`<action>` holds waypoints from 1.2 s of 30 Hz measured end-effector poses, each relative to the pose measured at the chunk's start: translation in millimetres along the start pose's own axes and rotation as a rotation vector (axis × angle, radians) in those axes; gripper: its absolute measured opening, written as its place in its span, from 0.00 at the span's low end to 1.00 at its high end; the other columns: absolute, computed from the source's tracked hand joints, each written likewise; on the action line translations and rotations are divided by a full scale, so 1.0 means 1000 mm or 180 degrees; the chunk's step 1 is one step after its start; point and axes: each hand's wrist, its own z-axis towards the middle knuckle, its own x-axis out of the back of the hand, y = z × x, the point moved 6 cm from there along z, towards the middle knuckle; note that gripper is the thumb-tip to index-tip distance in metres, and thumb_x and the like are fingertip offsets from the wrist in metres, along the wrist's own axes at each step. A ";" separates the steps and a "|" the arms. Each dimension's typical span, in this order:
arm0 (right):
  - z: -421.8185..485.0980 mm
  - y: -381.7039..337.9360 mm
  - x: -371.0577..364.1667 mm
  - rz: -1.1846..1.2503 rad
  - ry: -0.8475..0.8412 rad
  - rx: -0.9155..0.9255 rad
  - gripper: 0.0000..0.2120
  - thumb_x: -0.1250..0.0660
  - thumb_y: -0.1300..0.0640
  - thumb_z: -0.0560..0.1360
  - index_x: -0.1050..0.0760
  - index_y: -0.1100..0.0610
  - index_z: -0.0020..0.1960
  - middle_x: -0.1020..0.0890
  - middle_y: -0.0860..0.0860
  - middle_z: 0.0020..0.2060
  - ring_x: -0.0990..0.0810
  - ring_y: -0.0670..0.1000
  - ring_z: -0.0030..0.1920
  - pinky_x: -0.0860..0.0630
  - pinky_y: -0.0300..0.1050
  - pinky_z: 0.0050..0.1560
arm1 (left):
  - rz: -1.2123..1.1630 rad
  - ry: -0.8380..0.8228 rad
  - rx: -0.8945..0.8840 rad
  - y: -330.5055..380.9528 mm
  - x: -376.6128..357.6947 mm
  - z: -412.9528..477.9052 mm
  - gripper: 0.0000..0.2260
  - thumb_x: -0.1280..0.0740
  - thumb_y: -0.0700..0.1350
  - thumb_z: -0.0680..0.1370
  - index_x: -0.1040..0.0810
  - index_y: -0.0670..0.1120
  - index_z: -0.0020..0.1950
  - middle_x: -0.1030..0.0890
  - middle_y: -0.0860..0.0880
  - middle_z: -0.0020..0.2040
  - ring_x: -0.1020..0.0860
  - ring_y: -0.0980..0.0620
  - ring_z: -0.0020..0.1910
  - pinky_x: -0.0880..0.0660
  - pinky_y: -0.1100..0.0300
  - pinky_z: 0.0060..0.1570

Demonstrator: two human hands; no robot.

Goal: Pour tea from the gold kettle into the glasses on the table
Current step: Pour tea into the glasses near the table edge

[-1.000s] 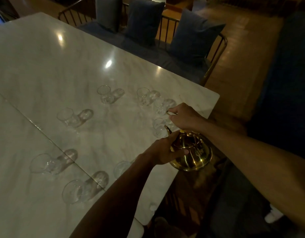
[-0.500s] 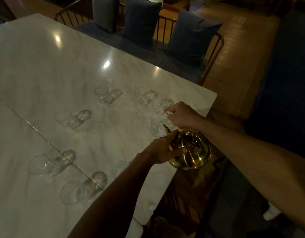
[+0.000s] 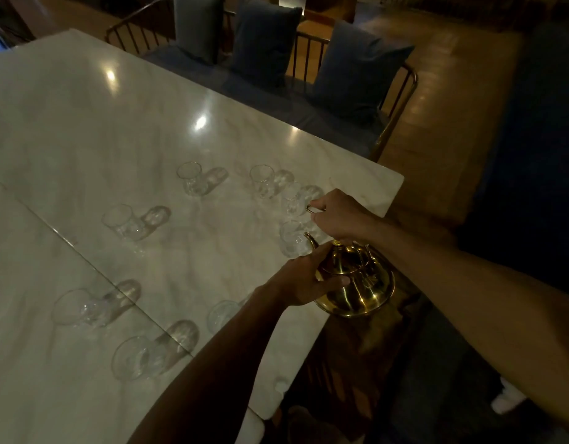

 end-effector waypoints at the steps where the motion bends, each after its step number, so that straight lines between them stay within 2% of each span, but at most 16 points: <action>1: 0.000 0.000 0.000 0.0000 -0.0013 -0.0017 0.17 0.36 0.59 0.79 0.24 0.62 0.66 0.21 0.57 0.64 0.22 0.55 0.62 0.25 0.45 0.56 | 0.0000 0.0012 -0.0015 0.000 0.000 0.000 0.34 0.34 0.65 0.77 0.43 0.59 0.80 0.23 0.53 0.70 0.23 0.55 0.67 0.25 0.47 0.66; 2: 0.000 0.000 -0.001 -0.0011 -0.0021 -0.0028 0.17 0.36 0.59 0.79 0.24 0.61 0.66 0.21 0.57 0.64 0.22 0.55 0.61 0.24 0.44 0.53 | -0.0009 0.0016 -0.0014 0.000 -0.001 0.000 0.34 0.34 0.65 0.77 0.43 0.59 0.80 0.23 0.53 0.70 0.23 0.55 0.67 0.25 0.47 0.66; 5: 0.001 0.001 -0.002 0.0029 -0.0042 -0.0032 0.17 0.36 0.59 0.79 0.24 0.60 0.66 0.20 0.57 0.62 0.20 0.54 0.57 0.28 0.34 0.35 | -0.0033 -0.0002 0.0053 -0.002 -0.001 0.000 0.36 0.35 0.67 0.76 0.43 0.60 0.80 0.23 0.53 0.71 0.24 0.53 0.68 0.25 0.47 0.66; 6: 0.001 0.001 -0.003 0.0036 -0.0052 -0.0032 0.17 0.36 0.59 0.79 0.24 0.60 0.67 0.20 0.57 0.62 0.20 0.54 0.58 0.29 0.32 0.34 | -0.0035 -0.0009 0.0059 -0.002 -0.002 0.000 0.36 0.34 0.67 0.76 0.43 0.60 0.80 0.23 0.53 0.71 0.24 0.53 0.68 0.25 0.46 0.66; 7: 0.001 0.001 -0.003 0.0022 -0.0054 -0.0024 0.17 0.36 0.59 0.79 0.24 0.60 0.67 0.21 0.56 0.63 0.21 0.54 0.59 0.27 0.33 0.37 | -0.0033 -0.0004 0.0052 -0.002 -0.002 0.000 0.36 0.35 0.67 0.76 0.44 0.60 0.80 0.23 0.53 0.71 0.24 0.53 0.68 0.25 0.46 0.66; 10: 0.001 0.002 -0.004 -0.0032 -0.0045 -0.0016 0.17 0.37 0.59 0.79 0.24 0.59 0.67 0.21 0.56 0.65 0.22 0.56 0.62 0.24 0.45 0.55 | -0.0021 0.0003 0.0046 -0.002 -0.004 0.000 0.36 0.35 0.69 0.75 0.44 0.61 0.80 0.24 0.53 0.71 0.24 0.53 0.68 0.25 0.46 0.66; 12: 0.001 0.002 -0.004 -0.0030 -0.0038 -0.0009 0.17 0.36 0.59 0.79 0.23 0.61 0.66 0.21 0.57 0.64 0.22 0.56 0.62 0.24 0.48 0.58 | -0.0013 0.0003 0.0061 -0.003 -0.005 0.000 0.37 0.36 0.70 0.75 0.44 0.61 0.80 0.24 0.53 0.71 0.24 0.53 0.68 0.25 0.46 0.66; 24: 0.002 0.006 -0.002 -0.0054 -0.0049 0.0031 0.17 0.36 0.57 0.78 0.23 0.58 0.66 0.20 0.56 0.62 0.20 0.56 0.58 0.21 0.52 0.57 | -0.0074 0.0024 0.0037 0.001 -0.005 -0.001 0.36 0.35 0.67 0.75 0.45 0.61 0.80 0.24 0.53 0.71 0.24 0.53 0.69 0.26 0.46 0.67; 32: 0.005 0.007 -0.003 -0.0070 -0.0022 0.0062 0.17 0.37 0.58 0.78 0.23 0.58 0.66 0.20 0.56 0.63 0.21 0.56 0.61 0.23 0.47 0.54 | -0.0048 0.0044 0.0064 0.001 -0.004 -0.001 0.35 0.35 0.68 0.75 0.44 0.62 0.79 0.24 0.54 0.71 0.24 0.53 0.69 0.26 0.46 0.67; 36: 0.009 0.010 -0.004 -0.0086 -0.0052 0.0130 0.18 0.37 0.57 0.78 0.24 0.58 0.67 0.21 0.56 0.65 0.23 0.56 0.63 0.24 0.48 0.58 | -0.0011 0.0069 0.0043 0.002 -0.004 -0.001 0.35 0.35 0.67 0.76 0.43 0.61 0.79 0.23 0.54 0.70 0.24 0.54 0.68 0.25 0.47 0.67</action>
